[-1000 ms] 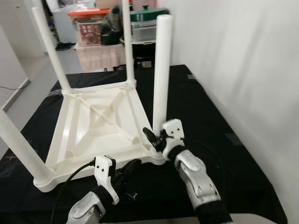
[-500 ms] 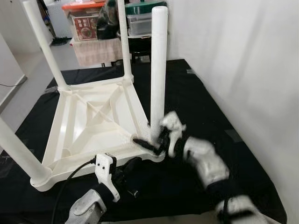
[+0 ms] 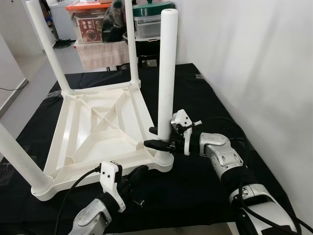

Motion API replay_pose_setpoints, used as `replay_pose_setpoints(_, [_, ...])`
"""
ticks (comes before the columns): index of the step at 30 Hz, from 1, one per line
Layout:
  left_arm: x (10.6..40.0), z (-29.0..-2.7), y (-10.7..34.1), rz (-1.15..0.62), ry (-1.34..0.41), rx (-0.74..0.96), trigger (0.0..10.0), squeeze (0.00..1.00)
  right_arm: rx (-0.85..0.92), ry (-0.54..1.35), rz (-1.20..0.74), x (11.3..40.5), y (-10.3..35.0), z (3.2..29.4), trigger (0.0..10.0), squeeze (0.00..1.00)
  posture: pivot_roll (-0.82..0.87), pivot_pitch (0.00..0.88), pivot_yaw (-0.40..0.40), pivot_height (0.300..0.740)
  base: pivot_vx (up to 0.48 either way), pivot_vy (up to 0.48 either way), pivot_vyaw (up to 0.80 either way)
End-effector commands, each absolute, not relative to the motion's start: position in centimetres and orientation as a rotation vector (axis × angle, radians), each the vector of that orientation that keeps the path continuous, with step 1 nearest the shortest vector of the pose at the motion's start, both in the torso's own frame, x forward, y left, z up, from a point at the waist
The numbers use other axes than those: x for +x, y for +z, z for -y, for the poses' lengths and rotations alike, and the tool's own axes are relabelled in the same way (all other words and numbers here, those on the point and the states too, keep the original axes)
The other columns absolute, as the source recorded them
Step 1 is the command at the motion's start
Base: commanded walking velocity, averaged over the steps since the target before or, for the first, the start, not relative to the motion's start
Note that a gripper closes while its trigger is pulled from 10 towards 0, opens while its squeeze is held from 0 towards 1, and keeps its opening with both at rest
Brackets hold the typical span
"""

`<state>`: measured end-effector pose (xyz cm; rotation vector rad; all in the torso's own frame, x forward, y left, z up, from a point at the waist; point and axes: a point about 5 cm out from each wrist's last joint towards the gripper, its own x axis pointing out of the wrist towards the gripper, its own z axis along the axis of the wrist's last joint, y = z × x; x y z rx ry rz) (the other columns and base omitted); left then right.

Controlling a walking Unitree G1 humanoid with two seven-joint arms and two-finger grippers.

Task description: Building children table

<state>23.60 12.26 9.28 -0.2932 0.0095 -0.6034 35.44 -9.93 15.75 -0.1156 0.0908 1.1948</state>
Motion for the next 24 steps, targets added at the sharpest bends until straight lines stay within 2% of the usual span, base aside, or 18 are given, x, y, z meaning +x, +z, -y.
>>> replay_pose_setpoints(1, [23.3, -12.4, 9.0, -0.018, -0.594, -0.300, 10.0, 0.00, -0.110, 1.178, -0.123, 35.0, 14.5, 9.4, 0.0, 0.00, 0.02, 0.000, 0.010, 0.740, 0.000, 0.000, 0.00])
replay_pose_setpoints(2, [23.3, -12.4, 9.0, -0.019, -0.594, -0.298, 10.0, 0.00, -0.123, 1.106, -0.141, 34.8, 13.6, 9.3, 0.0, 0.00, 0.03, 0.000, 0.003, 0.740, 0.000, 0.000, 0.00])
replay_pose_setpoints(4, [23.1, -12.5, 8.9, -0.018, -0.592, -0.296, 10.0, 0.00, -0.172, 0.711, -0.197, 34.7, 11.3, 9.9, 0.0, 0.00, 0.04, 0.000, -0.001, 0.740, 0.000, 0.000, 0.00])
replay_pose_setpoints(6, [23.0, -12.7, 9.0, -0.018, -0.590, -0.296, 10.0, 0.00, -0.063, 0.495, -0.204, 32.4, 10.0, 8.6, 0.0, 0.00, 0.03, 0.000, 0.009, 0.740, 0.000, 0.000, 0.00])
replay_pose_setpoints(8, [23.0, -12.7, 9.0, -0.018, -0.590, -0.296, 10.0, 0.00, -0.063, 0.495, -0.204, 32.4, 10.0, 8.6, 0.0, 0.00, 0.03, 0.000, 0.009, 0.740, 0.000, 0.000, 0.00])
replay_pose_setpoints(9, [23.0, -12.8, 9.0, -0.021, -0.591, -0.293, 10.0, 0.00, -0.025, 0.500, -0.183, 31.6, 10.1, 7.2, 0.0, 0.00, 0.03, 0.000, 0.033, 0.740, 0.000, 0.000, 0.00])
replay_pose_setpoints(11, [23.1, -12.9, 9.0, -0.024, -0.592, -0.289, 10.0, 0.00, -0.011, 0.505, -0.174, 31.4, 10.2, 6.2, 0.0, 0.00, 0.03, 0.000, 0.040, 0.740, 0.000, 0.000, 0.00])
replay_pose_setpoints(16, [23.4, -12.9, 8.9, -0.031, -0.600, -0.290, 10.0, 0.00, -0.024, 0.528, -0.149, 33.0, 11.1, 4.9, 0.0, 0.00, 0.03, 0.000, 0.029, 0.740, 0.000, 0.000, 0.00])
replay_pose_setpoints(17, [23.4, -13.0, 8.9, -0.029, -0.598, -0.289, 10.0, 0.00, -0.026, 0.537, -0.147, 33.4, 11.6, 4.5, 5.6, 0.00, 0.03, 0.000, 0.025, 0.740, 0.000, 0.000, 0.00])
replay_pose_setpoints(18, [23.5, -13.0, 8.9, -0.027, -0.593, -0.288, 10.0, 0.00, -0.026, 0.551, -0.150, 33.7, 11.9, 4.2, 10.0, 0.00, 0.03, 0.000, 0.023, 0.740, 0.000, 0.000, 0.00])
replay_pose_setpoints(20, [23.6, -13.0, 8.9, -0.024, -0.585, -0.282, 10.0, 0.00, 0.021, 0.601, -0.133, 33.6, 12.5, 3.8, 10.0, 0.00, 0.04, 0.000, 0.017, 0.740, 0.000, 0.000, 0.00])
replay_pose_setpoints(21, [23.6, -13.0, 8.9, -0.024, -0.583, -0.280, 10.0, 0.00, 0.030, 0.639, -0.123, 33.6, 12.7, 3.7, 10.0, 0.92, 0.04, 0.000, 0.015, 0.740, 0.000, 0.000, 0.00])
replay_pose_setpoints(22, [23.6, -13.0, 8.9, -0.023, -0.582, -0.279, 10.0, 0.00, 0.035, 0.666, -0.116, 33.5, 12.9, 3.7, 10.0, 1.00, 0.04, 0.000, 0.015, 0.740, 0.000, 0.000, 0.00])
replay_pose_setpoints(24, [23.6, -13.0, 8.9, -0.026, -0.583, -0.271, 10.0, 0.00, 0.047, 0.679, -0.110, 33.3, 13.2, 3.8, 10.0, 1.00, 0.04, 0.000, 0.021, 0.740, 0.000, 0.000, 0.00])
